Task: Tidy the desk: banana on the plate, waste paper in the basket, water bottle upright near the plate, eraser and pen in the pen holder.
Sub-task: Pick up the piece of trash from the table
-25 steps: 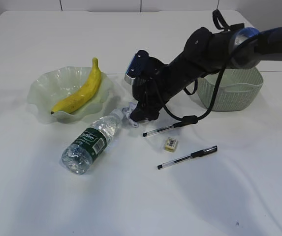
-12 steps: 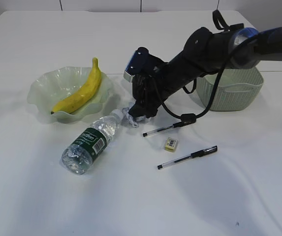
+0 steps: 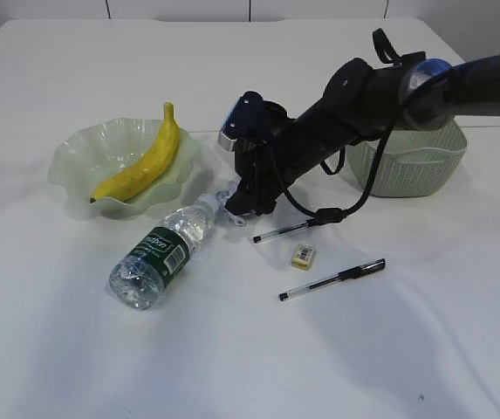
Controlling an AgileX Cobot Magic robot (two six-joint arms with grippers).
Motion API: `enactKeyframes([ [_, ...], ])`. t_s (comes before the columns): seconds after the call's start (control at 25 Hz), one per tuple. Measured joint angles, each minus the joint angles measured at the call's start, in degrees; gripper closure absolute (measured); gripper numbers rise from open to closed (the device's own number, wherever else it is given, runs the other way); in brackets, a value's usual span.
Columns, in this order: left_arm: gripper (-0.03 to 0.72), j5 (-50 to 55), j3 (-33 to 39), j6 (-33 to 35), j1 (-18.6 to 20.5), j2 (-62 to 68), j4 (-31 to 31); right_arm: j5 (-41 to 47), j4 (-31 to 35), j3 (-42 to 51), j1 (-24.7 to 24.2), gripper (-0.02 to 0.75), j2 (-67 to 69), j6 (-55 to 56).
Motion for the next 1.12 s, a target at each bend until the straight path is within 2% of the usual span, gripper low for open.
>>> enactKeyframes([
  [0.76,0.347,0.0,0.0,0.0,0.0,0.0,0.2,-0.5,0.4,-2.1,0.1,0.193,2.9,0.0],
  [0.92,0.347,0.1,0.0,0.0,0.0,0.0,0.2,-0.6,0.3,-2.1,0.1,0.269,3.7,0.0],
  [1.12,0.347,0.3,0.0,0.0,0.0,0.0,0.2,-0.8,0.6,-2.2,0.1,0.451,3.7,0.0],
])
